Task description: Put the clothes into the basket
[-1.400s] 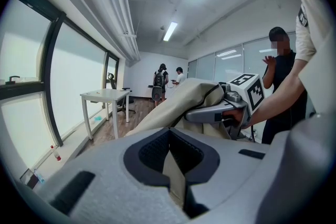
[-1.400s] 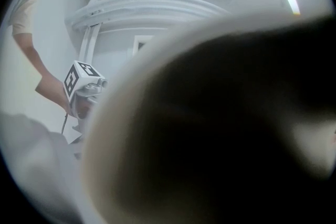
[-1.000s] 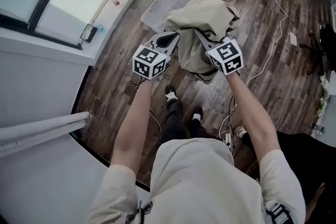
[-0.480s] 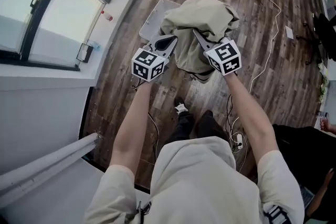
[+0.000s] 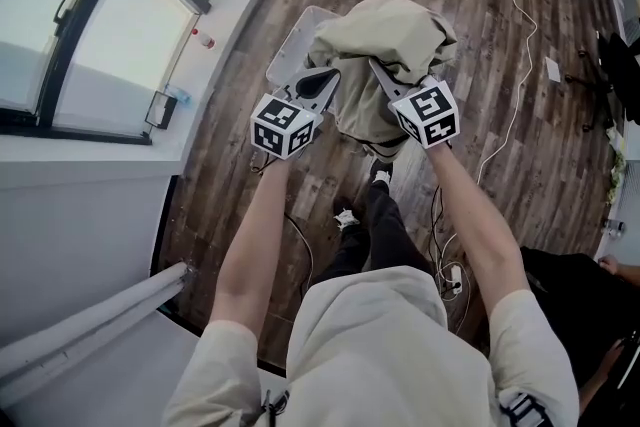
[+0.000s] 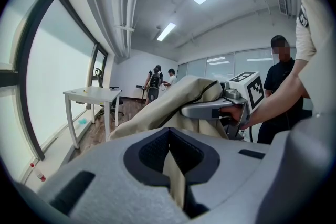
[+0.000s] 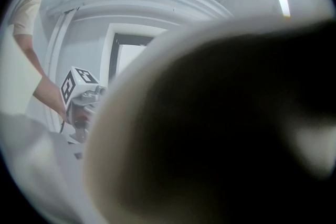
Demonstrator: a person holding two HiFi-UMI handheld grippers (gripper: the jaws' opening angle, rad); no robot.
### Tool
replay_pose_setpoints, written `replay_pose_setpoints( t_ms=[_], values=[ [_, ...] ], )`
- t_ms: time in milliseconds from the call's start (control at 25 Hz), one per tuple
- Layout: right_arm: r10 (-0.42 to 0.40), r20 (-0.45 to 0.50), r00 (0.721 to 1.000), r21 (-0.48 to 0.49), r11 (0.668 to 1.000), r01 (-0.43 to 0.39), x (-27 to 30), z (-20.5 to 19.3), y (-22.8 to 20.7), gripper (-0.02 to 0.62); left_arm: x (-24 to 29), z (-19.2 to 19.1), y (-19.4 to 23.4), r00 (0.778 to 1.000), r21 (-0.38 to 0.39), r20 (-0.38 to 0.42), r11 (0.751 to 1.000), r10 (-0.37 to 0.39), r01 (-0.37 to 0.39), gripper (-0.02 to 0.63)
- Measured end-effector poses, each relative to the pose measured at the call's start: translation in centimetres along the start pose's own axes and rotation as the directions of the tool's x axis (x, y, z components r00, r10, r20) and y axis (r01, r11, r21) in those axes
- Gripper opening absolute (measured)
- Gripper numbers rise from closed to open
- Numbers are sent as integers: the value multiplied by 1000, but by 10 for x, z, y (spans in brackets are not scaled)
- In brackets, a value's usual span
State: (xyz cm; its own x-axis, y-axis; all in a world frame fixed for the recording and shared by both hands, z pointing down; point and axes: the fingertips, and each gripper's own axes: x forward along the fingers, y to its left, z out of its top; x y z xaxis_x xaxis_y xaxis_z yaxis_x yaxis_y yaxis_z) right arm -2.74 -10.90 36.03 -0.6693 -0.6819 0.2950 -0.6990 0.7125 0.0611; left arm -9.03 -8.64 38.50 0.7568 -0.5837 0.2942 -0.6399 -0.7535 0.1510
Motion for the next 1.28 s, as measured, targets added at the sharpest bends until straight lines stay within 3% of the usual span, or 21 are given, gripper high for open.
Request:
replay_pose_setpoints(
  t_ms=[720, 1080, 1280],
  values=[
    [85, -9, 996, 26, 996, -85, 61, -25, -107, 52, 100, 34, 63, 997, -8, -11, 997, 70, -71, 13],
    [61, -8, 998, 33, 998, -61, 90, -33, -141, 52, 113, 33, 94, 995, -23, -13, 995, 96, -96, 14],
    [55, -9, 998, 17, 998, -55, 110, -33, -146, 52, 126, 26, 112, 997, -26, -6, 997, 73, -74, 14]
  ],
)
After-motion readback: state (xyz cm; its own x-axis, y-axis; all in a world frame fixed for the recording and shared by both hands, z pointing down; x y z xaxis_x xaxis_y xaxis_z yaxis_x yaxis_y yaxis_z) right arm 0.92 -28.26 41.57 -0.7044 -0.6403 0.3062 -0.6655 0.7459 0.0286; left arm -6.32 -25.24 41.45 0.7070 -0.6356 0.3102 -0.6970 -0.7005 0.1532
